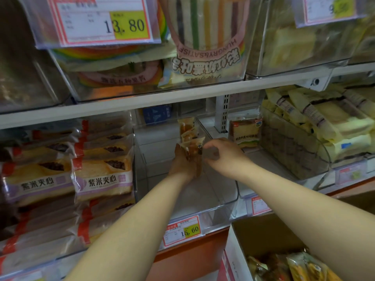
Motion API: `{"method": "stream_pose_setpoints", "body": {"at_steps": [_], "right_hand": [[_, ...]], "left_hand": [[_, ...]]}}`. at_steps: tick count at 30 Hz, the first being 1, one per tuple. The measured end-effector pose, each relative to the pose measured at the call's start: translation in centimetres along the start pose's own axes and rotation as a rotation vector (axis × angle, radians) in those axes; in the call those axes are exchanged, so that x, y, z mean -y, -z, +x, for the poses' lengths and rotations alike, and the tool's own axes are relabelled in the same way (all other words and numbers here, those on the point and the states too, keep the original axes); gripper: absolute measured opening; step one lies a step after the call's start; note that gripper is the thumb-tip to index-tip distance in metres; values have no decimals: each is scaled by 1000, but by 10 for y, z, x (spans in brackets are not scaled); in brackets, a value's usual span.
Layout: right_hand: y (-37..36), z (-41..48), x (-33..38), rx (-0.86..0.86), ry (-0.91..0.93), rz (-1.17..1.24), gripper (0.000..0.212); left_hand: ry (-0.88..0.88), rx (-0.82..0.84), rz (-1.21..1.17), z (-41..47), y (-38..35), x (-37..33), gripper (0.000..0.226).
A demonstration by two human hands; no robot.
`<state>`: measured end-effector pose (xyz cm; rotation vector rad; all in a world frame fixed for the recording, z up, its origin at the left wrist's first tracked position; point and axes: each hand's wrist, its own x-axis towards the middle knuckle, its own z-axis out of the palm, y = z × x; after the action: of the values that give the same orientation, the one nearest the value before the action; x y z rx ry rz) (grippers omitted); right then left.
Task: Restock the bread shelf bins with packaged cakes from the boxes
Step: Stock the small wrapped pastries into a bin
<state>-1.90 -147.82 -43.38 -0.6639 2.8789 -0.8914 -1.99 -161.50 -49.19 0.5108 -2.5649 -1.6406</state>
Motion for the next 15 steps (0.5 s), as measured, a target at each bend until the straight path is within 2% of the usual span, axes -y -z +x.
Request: {"method": "stream_pose_setpoints", "body": {"at_steps": [2,4,10,15], "right_hand": [[3,-3,-1,-14,-3,15,41],[5,-6,-2,2,2,-6,43],[2,-10,-9,17,4,-42,50],[-1,-10,-13,-27,40,-42,48]], "left_hand": [[-15,-1,30,-3,2,-4,53],[-13,-2,48,-5,4,-7,45],[22,-29,-37,0,5,-14,45],[-10,34,-46,-1,4,-12,41]]}}
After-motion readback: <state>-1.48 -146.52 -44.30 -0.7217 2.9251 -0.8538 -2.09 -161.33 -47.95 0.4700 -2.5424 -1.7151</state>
